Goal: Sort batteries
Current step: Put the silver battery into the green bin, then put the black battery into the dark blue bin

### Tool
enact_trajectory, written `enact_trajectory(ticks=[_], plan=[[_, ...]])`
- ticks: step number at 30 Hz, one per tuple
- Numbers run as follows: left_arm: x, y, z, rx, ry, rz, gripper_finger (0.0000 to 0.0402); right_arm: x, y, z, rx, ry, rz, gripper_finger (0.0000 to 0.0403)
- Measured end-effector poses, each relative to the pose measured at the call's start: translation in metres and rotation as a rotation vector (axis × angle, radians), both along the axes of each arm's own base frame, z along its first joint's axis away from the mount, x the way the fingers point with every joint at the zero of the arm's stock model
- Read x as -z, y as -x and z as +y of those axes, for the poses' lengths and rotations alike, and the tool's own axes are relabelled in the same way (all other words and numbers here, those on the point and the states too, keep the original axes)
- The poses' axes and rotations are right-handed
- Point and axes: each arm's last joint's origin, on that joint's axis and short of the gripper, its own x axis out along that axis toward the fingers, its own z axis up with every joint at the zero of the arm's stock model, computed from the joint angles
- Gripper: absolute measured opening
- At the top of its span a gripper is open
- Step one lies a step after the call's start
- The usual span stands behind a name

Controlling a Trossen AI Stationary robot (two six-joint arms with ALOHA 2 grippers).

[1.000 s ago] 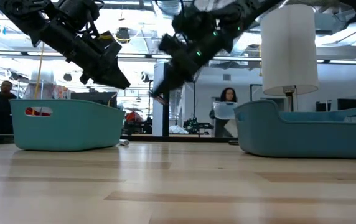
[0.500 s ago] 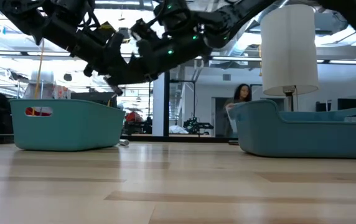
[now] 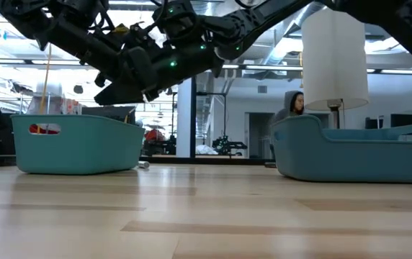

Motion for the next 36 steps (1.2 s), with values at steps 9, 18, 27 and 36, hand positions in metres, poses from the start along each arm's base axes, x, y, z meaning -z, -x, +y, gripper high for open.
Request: enact_trajectory(ticks=[9, 18, 27, 36], plan=[[-0.001, 0.000, 0.000, 0.004, 0.000, -0.009, 0.0106, -0.003, 0.002, -0.004, 0.006, 0.006, 0.007, 0.0190], [-0.001, -0.001, -0.001, 0.019, 0.007, -0.016, 0.0106, -0.010, 0.046, -0.011, 0.133, 0.074, -0.068, 0.0161], [-0.001, -0.001, -0.001, 0.014, 0.006, -0.015, 0.0106, -0.033, 0.150, -0.087, 0.492, 0.023, 0.191, 0.0143], [-0.001, -0.001, 0.000, 0.008, 0.012, -0.019, 0.0106, -0.004, 0.198, -0.141, 0.641, -0.035, 0.559, 0.0173]])
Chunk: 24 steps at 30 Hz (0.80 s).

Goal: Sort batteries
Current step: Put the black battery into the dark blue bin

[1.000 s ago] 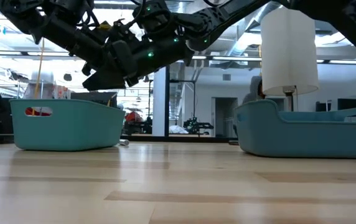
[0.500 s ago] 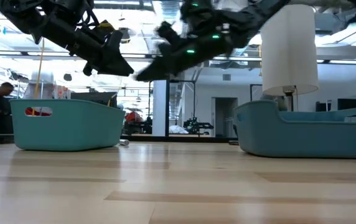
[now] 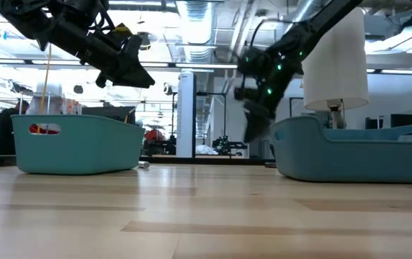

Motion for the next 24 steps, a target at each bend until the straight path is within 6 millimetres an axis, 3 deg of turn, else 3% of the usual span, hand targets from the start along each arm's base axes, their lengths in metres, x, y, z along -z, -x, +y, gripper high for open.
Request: enact_trajectory(ticks=[7, 12, 24], plan=[[0.000, 0.000, 0.000, -0.004, 0.005, -0.004, 0.0106, 0.021, 0.003, -0.016, 0.039, -0.008, 0.173, 0.0201], [0.003, 0.001, 0.000, -0.007, 0.024, 0.020, 0.0106, 0.025, 0.000, -0.026, 0.056, 0.024, 0.191, 0.0209], [0.004, 0.001, 0.000, -0.007, 0.026, 0.031, 0.0106, 0.046, 0.017, -0.052, 0.122, -0.038, 0.254, 0.0215]])
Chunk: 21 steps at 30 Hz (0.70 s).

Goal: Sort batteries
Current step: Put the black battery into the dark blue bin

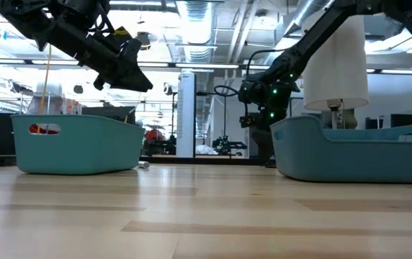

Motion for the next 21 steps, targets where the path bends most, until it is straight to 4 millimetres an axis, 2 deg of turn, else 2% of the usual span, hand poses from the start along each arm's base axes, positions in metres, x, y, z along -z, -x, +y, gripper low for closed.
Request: enact_trajectory(ticks=[13, 21], plan=[[0.000, 0.000, 0.000, 0.000, 0.001, 0.006, 0.0106, 0.003, 0.005, 0.001, -0.003, -0.051, 0.035, 0.0215], [0.001, 0.000, 0.000, 0.001, 0.000, 0.007, 0.0106, 0.005, 0.014, -0.004, 0.003, -0.141, 0.019, 0.0212]])
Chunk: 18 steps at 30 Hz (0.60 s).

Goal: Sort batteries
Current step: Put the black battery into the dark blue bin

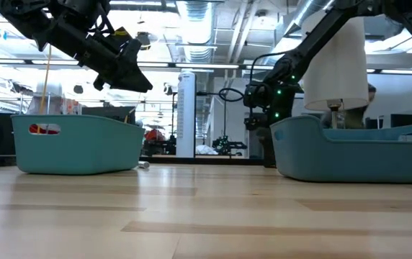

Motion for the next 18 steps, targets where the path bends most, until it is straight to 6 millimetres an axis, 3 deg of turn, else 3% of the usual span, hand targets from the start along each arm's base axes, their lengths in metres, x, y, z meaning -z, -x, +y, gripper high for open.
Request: enact_trajectory(ticks=[8, 18], plan=[[0.000, 0.000, 0.000, 0.000, 0.000, 0.001, 0.0106, 0.006, 0.003, 0.004, -0.008, -0.019, 0.003, 0.0172], [0.000, 0.000, 0.000, 0.000, 0.000, 0.001, 0.0106, 0.008, -0.004, 0.013, -0.039, -0.014, -0.004, 0.0053]])
